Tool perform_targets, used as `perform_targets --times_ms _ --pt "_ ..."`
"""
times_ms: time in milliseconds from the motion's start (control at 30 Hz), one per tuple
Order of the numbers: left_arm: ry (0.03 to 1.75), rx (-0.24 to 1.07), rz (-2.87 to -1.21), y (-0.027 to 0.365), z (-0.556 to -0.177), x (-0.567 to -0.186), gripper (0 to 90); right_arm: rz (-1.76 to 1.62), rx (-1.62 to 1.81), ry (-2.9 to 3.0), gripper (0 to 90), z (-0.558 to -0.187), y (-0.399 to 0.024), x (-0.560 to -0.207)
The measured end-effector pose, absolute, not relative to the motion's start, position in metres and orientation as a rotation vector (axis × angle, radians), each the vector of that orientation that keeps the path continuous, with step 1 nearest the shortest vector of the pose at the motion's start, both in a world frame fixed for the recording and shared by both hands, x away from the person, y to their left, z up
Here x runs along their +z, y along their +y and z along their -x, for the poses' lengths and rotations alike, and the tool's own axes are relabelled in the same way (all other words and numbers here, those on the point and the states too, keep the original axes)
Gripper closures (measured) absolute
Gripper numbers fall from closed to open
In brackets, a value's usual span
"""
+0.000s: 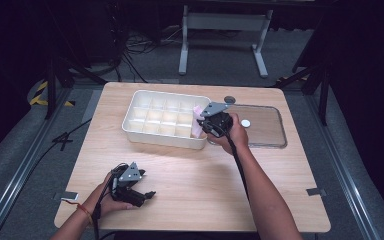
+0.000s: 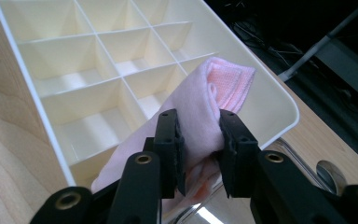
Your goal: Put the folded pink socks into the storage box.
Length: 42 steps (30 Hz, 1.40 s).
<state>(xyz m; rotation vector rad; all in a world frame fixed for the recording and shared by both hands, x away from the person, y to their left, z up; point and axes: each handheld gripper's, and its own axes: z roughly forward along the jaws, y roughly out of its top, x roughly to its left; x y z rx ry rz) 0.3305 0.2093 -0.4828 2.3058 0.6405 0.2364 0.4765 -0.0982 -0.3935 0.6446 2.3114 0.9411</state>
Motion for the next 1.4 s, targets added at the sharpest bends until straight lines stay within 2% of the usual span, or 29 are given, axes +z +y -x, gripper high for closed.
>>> perform_targets --times_ms 633,1400 --pt "0.643 0.236 -2.306 0.209 -0.330 -0.483 15.2 -0.553 0.879 2.417 70.8 -0.471 -0.089 -0.406" --pt "0.643 0.235 -2.306 0.210 -0.330 -0.483 15.2 -0.589 0.772 2.615 70.8 -0.487 -0.083 -0.407"
